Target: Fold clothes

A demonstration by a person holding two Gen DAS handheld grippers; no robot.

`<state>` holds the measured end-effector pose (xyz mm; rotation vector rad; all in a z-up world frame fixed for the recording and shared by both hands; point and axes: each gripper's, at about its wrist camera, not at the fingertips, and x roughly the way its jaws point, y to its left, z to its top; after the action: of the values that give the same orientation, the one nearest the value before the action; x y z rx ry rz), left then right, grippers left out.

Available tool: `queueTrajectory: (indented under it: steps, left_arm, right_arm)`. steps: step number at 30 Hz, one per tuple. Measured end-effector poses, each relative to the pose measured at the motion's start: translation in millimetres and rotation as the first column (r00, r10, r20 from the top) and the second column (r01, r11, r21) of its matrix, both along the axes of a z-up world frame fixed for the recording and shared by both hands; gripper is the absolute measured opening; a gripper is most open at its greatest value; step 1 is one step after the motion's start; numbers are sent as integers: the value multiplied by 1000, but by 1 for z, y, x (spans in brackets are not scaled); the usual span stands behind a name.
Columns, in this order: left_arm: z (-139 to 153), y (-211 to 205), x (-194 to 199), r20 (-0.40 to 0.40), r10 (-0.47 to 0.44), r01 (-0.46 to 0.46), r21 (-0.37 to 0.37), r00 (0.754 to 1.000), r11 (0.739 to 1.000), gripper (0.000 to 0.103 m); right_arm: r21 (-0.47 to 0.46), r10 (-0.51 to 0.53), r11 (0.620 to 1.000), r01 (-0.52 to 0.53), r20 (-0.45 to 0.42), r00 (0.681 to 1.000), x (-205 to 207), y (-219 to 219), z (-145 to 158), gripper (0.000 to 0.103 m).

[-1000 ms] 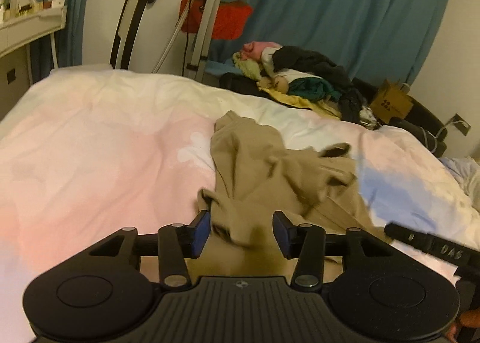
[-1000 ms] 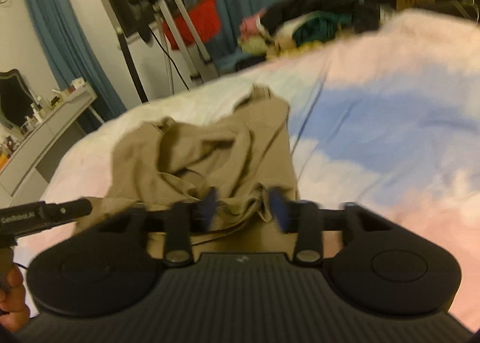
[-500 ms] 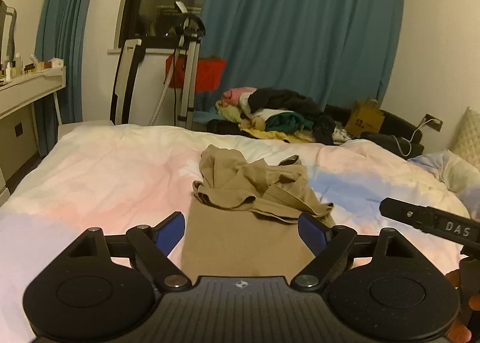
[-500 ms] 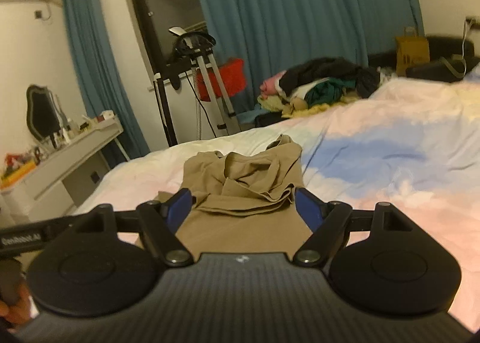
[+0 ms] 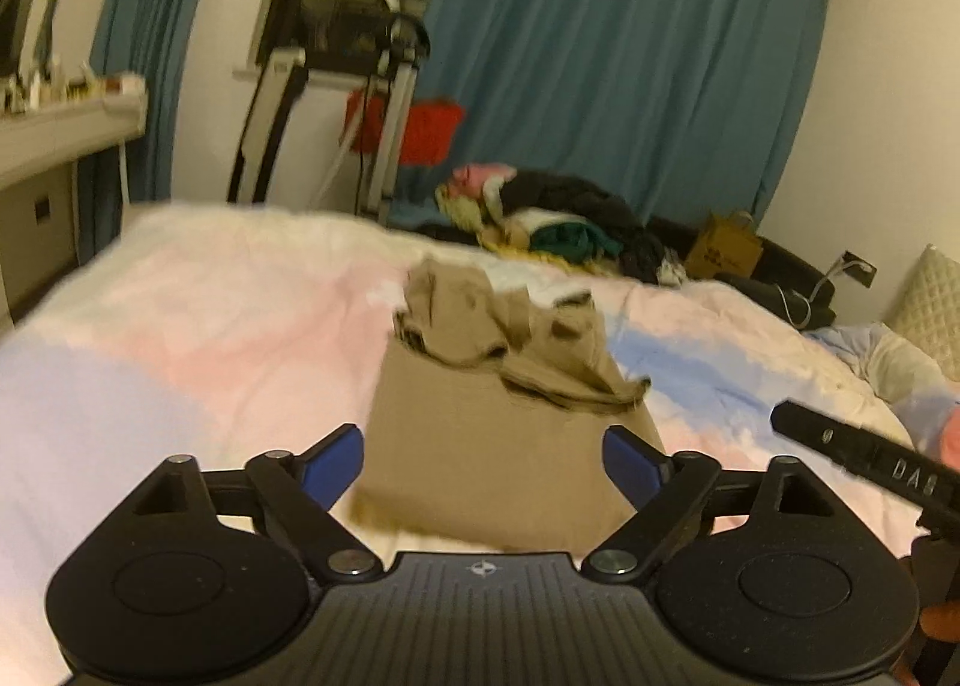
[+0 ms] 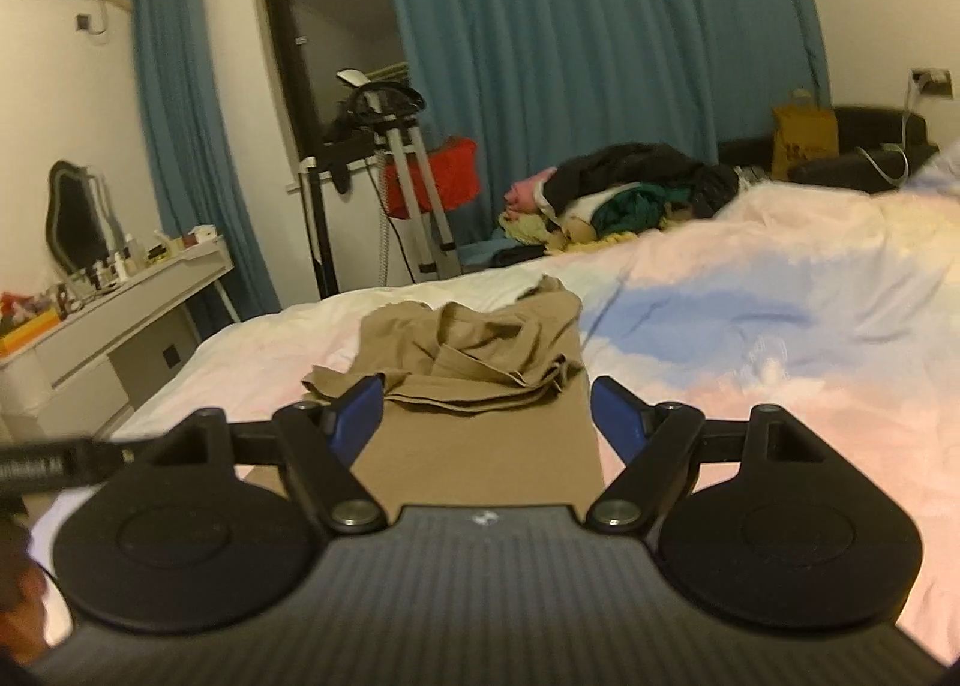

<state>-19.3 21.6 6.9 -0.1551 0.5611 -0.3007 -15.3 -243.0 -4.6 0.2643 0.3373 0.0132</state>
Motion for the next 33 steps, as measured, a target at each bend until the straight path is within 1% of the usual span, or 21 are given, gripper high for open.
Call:
queueTrajectory:
  steps: [5, 7, 9, 11, 13, 15, 17, 18, 20, 21, 22, 23, 24, 25, 27, 28, 29, 30, 31, 32, 33]
  left_arm:
    - [-18, -11, 16, -31, -7, 9, 53, 999, 999, 90]
    - [-25, -17, 31, -50, 4, 0, 78, 999, 997, 91]
    - [-32, -20, 50, -82, 27, -19, 94, 996, 995, 93]
    - [-41, -17, 70, -128, 51, -41, 83, 990, 996, 93]
    - [-52, -9, 87, -180, 88, -78, 61, 980, 995, 93]
    - [-66, 0, 99, -238, 117, -110, 41, 964, 993, 93]
    - [-82, 9, 108, -307, 136, -139, 11, 942, 990, 93]
    - [-87, 11, 109, -326, 139, -149, -5, 935, 989, 93]
    - [-98, 16, 112, -360, 144, -168, -34, 922, 985, 94]
    - [-103, 18, 114, -377, 146, -177, -49, 915, 983, 95]
    - [-104, 17, 115, -376, 149, -178, -45, 915, 983, 96]
    - [-105, 16, 115, -373, 151, -178, -38, 915, 983, 96]
    - [-105, 16, 115, -374, 154, -182, -39, 914, 983, 96]
    - [-105, 17, 116, -376, 158, -186, -40, 913, 982, 96]
    - [-103, 16, 116, -390, 163, -196, -46, 906, 980, 95]
    - [-101, 15, 114, -393, 163, -199, -53, 905, 978, 95]
    - [-99, 16, 113, -400, 163, -205, -65, 902, 977, 95]
    - [-97, 18, 111, -413, 154, -211, -98, 898, 973, 95]
    - [-96, 20, 109, -427, 143, -218, -132, 893, 967, 95]
    - [-94, 22, 106, -441, 131, -224, -166, 888, 960, 95]
    - [-92, 25, 102, -455, 93, -213, -220, 886, 952, 95]
  right_arm:
    - [-1, -35, 999, 35, -26, 999, 6, -4, -7, 78]
    - [-1, -45, 999, 45, -41, 998, 8, -4, -12, 78]
    - [7, -53, 999, 53, -76, 996, 12, -5, -19, 78]
    - [35, -60, 997, 65, -131, 990, 17, -7, -27, 78]
    - [100, -56, 992, 78, -200, 978, 24, -14, -38, 78]
    - [210, -37, 973, 99, -278, 960, 31, -24, -53, 78]
    - [328, -1, 936, 128, -360, 933, 36, -32, -72, 78]
    - [400, 25, 905, 144, -388, 921, 38, -36, -83, 79]
    - [529, 78, 829, 182, -432, 898, 41, -44, -104, 79]
    - [580, 96, 789, 202, -441, 892, 41, -46, -113, 79]
    - [627, 113, 748, 217, -442, 890, 41, -48, -120, 79]
    - [666, 124, 713, 221, -430, 894, 41, -50, -125, 79]
    - [692, 130, 689, 218, -413, 901, 42, -50, -128, 79]
    - [709, 130, 670, 219, -403, 906, 45, -50, -131, 79]
    - [732, 122, 638, 240, -404, 907, 52, -51, -140, 72]
    - [742, 117, 621, 251, -405, 907, 55, -52, -144, 71]
    - [751, 107, 605, 265, -407, 907, 58, -54, -149, 67]
    - [758, 95, 591, 276, -406, 909, 60, -56, -152, 60]
    - [764, 87, 580, 283, -403, 911, 63, -58, -153, 55]
    - [770, 79, 569, 289, -401, 913, 64, -59, -156, 40]
    - [776, 71, 557, 295, -399, 914, 64, -61, -159, 27]
